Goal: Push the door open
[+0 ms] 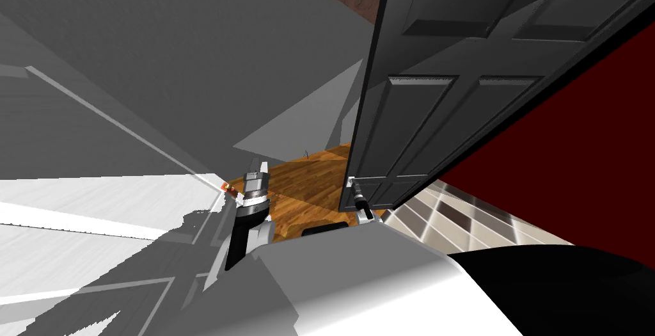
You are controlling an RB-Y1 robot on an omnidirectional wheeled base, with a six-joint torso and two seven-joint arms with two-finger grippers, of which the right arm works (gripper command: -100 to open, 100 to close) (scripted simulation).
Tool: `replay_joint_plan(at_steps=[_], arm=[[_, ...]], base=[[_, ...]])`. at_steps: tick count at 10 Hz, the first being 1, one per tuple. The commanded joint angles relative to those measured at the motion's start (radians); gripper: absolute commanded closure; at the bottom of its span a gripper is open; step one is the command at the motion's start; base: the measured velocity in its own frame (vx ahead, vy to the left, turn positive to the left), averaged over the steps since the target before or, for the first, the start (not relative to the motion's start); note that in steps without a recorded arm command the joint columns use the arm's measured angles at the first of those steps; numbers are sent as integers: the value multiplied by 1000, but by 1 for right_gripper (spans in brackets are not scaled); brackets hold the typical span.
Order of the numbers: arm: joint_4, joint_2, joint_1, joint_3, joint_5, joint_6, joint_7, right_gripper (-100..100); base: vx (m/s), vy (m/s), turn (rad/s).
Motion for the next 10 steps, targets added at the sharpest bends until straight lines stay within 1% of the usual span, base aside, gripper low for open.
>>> replay_joint_plan(at_steps=[1, 3, 4, 5, 7, 10], arm=[[-6, -6, 0, -20, -7, 1, 3, 100], [-1, -4, -3, -35, -12, 2, 9, 100], [-12, -5, 8, -30, -10, 9, 7, 100], [-9, -7, 6, -44, -17, 7, 11, 100], [-6, -7, 6, -57, -23, 6, 16, 100], [1, -8, 4, -91, -40, 3, 28, 100]], base=[[153, 89, -33], [167, 90, -53], [73, 25, -23], [116, 10, -32], [166, 45, -39], [199, 57, -60]])
